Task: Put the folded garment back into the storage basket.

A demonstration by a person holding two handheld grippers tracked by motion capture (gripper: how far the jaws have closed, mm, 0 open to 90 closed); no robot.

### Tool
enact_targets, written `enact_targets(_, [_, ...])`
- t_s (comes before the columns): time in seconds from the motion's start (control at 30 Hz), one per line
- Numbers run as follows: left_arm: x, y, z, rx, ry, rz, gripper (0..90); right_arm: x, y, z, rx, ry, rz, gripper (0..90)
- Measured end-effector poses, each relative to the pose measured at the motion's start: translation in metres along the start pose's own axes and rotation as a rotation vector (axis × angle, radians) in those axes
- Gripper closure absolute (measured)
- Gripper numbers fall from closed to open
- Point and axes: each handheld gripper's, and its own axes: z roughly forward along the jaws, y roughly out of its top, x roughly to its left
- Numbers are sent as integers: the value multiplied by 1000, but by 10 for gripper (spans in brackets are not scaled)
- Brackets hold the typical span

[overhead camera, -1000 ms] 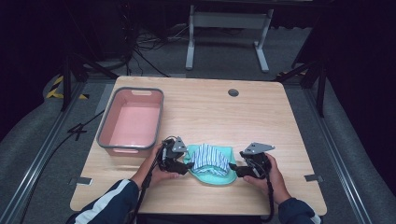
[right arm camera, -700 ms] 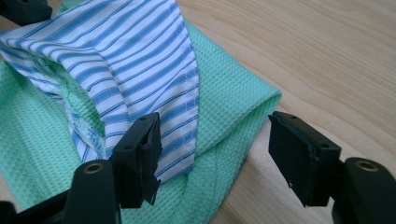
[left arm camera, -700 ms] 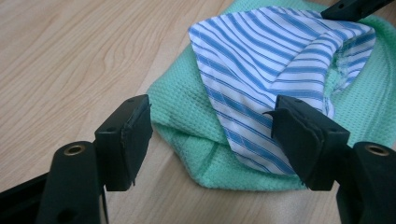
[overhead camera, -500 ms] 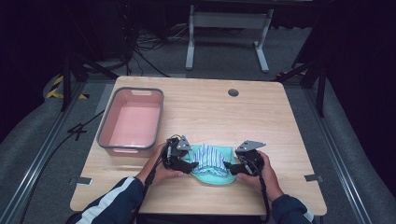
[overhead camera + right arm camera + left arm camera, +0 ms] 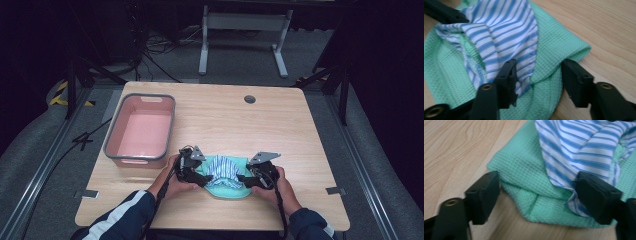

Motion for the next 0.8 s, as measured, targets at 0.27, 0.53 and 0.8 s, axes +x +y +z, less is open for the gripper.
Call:
enact_targets(0.27, [-2,1,-1,-11,-63,28,671,3,-2,-1,-12,66,-16,744])
enact_targets(0.53, [-4,0,-1,-20,-60,52,747,6,-4,-3,-27,52,-23,804])
enact_targets(0.8, [-4,2,-4,-25,-56,55,768,4,-4,-6,-29,44,-7,816])
